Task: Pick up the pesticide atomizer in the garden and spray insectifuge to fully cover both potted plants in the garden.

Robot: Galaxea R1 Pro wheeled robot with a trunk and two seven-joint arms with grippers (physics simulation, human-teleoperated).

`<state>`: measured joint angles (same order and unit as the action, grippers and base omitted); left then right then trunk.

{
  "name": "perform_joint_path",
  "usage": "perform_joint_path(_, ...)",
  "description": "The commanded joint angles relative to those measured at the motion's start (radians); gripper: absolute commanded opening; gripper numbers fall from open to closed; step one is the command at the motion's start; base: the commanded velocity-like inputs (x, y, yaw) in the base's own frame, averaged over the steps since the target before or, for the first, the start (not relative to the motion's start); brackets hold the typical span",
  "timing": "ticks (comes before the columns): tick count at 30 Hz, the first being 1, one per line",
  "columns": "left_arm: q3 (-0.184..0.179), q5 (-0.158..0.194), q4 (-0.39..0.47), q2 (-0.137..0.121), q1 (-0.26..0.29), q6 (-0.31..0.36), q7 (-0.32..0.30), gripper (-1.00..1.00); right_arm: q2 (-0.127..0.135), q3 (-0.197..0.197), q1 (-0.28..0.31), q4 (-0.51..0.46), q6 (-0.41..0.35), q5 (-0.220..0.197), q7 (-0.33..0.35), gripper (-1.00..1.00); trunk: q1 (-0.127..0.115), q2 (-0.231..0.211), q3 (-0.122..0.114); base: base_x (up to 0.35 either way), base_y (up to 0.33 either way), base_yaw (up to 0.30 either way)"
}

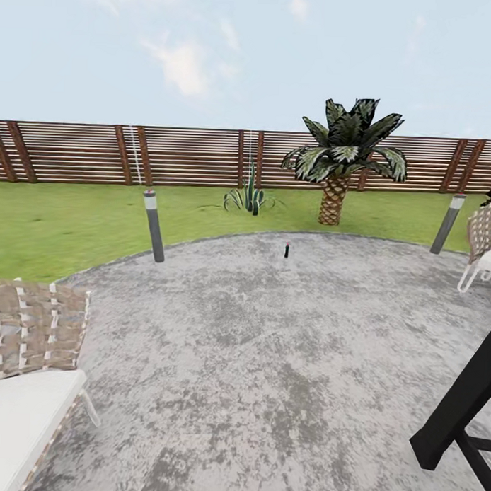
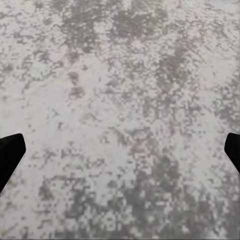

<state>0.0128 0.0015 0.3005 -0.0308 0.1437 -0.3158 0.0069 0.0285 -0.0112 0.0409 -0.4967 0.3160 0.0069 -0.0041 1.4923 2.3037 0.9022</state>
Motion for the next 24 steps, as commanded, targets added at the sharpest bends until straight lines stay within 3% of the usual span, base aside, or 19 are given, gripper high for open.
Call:
perform_joint_path(1, 0.001, 0.0, -0.001, 0.0, 0.001, -0.003, 0.001, 1.0, 0.0, -0.001, 0.0, 0.001, 0.003, 0.001, 0.0, 1.0, 0.0, 0.0, 0.001, 0.338, 0.0, 0.0)
perform_joint_path(24, 0.001, 0.0, -0.001, 0.0, 0.001, -0.003, 0.001, 1.0, 0.0, -0.001, 0.0, 0.0, 0.003, 0.001, 0.0, 1.0, 0.0, 0.0, 0.001, 0.338, 0.0, 0.0)
